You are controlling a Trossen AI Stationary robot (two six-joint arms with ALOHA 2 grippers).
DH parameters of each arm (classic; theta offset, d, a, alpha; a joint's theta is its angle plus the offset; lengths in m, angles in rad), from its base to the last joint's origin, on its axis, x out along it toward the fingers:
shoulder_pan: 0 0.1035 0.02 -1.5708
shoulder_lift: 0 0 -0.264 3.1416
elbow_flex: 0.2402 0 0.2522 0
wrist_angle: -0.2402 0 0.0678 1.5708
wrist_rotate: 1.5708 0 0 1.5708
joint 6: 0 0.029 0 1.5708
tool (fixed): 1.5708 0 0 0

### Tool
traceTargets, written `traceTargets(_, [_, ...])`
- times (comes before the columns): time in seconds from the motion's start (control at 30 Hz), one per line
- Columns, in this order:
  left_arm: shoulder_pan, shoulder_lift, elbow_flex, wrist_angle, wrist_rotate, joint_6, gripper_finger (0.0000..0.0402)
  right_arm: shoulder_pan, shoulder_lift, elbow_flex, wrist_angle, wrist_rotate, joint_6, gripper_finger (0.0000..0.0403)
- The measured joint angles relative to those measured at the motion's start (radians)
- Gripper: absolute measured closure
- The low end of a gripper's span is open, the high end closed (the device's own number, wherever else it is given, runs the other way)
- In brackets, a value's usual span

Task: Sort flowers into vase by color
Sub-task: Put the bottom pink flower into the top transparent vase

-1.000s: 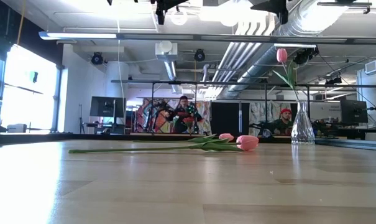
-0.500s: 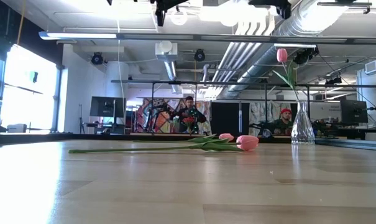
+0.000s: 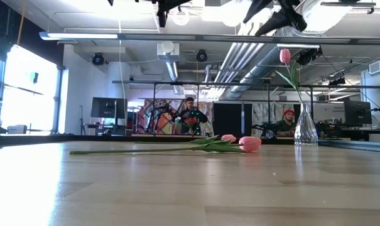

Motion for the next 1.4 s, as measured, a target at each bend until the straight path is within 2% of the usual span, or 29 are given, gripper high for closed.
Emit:
traceTargets(0.23, [-0.018, 0.0, 0.0, -0.049, 0.061, 0.054, 0.0284, 0.079, 0.102, 0.0, -0.015, 0.003, 0.153, 0.0185])
traceTargets(0.37, [-0.043, 0.001, 0.0, -0.232, 0.055, 0.155, 0.0284, 0.122, 0.133, 0.0, -0.037, 0.001, 0.219, 0.0185])
traceTargets(0.53, [-0.089, 0.027, -0.021, -0.424, -0.023, 0.248, 0.0284, 0.175, 0.156, 0.0, -0.087, -0.002, 0.304, 0.0185])
traceTargets(0.93, [-0.163, 0.154, -0.124, -0.439, -0.18, 0.274, 0.0284, 0.227, 0.159, -0.001, -0.227, -0.009, 0.414, 0.0185])
traceTargets(1.2, [-0.225, 0.326, -0.125, -0.45, -0.184, 0.306, 0.0284, 0.226, 0.159, -0.001, -0.266, -0.014, 0.413, 0.0185])
traceTargets(1.4, [-0.251, 0.437, -0.125, -0.371, -0.184, 0.297, 0.0284, 0.226, 0.159, -0.001, -0.32, -0.014, 0.409, 0.0185])
